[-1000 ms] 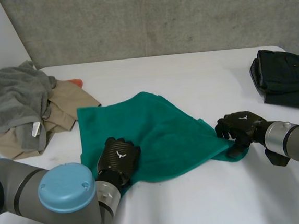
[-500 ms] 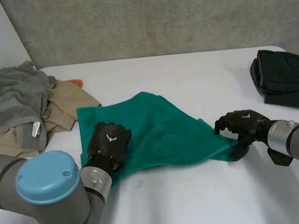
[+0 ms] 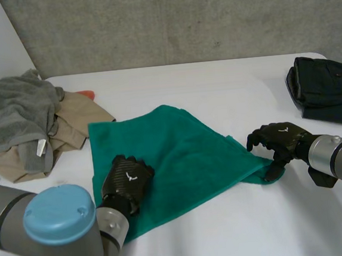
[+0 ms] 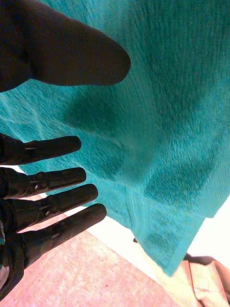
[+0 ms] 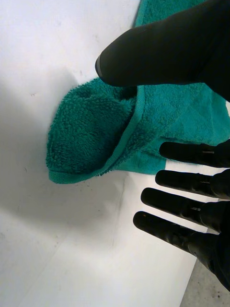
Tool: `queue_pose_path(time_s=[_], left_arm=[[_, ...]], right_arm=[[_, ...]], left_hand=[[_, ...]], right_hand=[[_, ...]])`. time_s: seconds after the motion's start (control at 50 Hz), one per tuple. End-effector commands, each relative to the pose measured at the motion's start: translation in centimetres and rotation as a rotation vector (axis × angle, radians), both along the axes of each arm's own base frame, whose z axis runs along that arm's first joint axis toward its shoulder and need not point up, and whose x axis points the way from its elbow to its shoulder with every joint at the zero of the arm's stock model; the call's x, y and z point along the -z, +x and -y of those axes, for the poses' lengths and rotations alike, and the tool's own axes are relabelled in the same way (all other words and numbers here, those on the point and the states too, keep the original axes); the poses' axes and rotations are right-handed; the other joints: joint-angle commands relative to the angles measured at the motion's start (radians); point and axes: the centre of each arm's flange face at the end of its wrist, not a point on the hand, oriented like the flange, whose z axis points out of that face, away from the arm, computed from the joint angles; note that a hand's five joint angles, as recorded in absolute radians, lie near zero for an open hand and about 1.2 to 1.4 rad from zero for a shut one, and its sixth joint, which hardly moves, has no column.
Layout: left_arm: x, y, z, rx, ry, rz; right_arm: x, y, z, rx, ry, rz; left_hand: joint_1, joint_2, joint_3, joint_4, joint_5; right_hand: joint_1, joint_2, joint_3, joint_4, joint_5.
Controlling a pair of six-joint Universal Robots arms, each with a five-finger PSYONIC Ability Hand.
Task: Fold the laundry.
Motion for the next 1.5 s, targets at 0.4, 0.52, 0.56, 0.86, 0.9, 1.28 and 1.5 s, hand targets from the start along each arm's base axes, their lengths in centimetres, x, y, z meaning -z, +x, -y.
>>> queue_pose_path(time_s=[0.4, 0.52, 0.56, 0.86, 0.9, 1.28, 1.5], left_arm=[[2.1, 0.2, -2.5, 0.032, 0.133, -0.008], [2.0, -0.1, -1.9, 0.023, 0.118, -0.017], [1.7, -0.1, -1.2, 0.008, 0.1, -0.034], [1.6, -0.6, 1.7, -0.031, 0.059, -0.061], [1.6, -0.8, 1.9, -0.03, 0.054, -0.065], [-3.4, -0.4, 2.2, -0.053, -0.08, -0.169], [-9.0, -0.1, 1.8, -0.043, -0.199, -0.294]], right_arm=[[0.5, 0.2, -0.4, -0.013, 0.011, -0.007], [0.6, 0.2, -0.4, -0.016, 0.014, -0.008], [0.7, 0.2, -0.4, -0.016, 0.016, -0.009], [0.7, 0.2, -0.4, -0.016, 0.016, -0.009], [0.7, 0.2, -0.4, -0.016, 0.016, -0.009], [0.8, -0.1, -0.1, 0.012, 0.013, 0.0], [3.2, 0.1, 0.2, 0.016, 0.084, -0.012]], left_hand=[[0.046, 0.045, 0.041, 0.051, 0.058], [0.058, 0.057, 0.053, 0.062, 0.07], [0.076, 0.075, 0.07, 0.08, 0.087], [0.137, 0.136, 0.132, 0.142, 0.149], [0.193, 0.192, 0.188, 0.197, 0.204], [0.836, 0.835, 0.83, 0.84, 0.847], [0.836, 0.835, 0.83, 0.84, 0.847]], right_hand=[[0.089, 0.028, 0.031, 0.03, 0.028], [0.089, 0.028, 0.031, 0.03, 0.028], [0.089, 0.028, 0.031, 0.03, 0.028], [0.089, 0.028, 0.031, 0.03, 0.028], [0.089, 0.028, 0.031, 0.03, 0.028], [0.002, -0.06, -0.057, -0.057, -0.06], [0.238, 0.176, 0.179, 0.179, 0.177]])
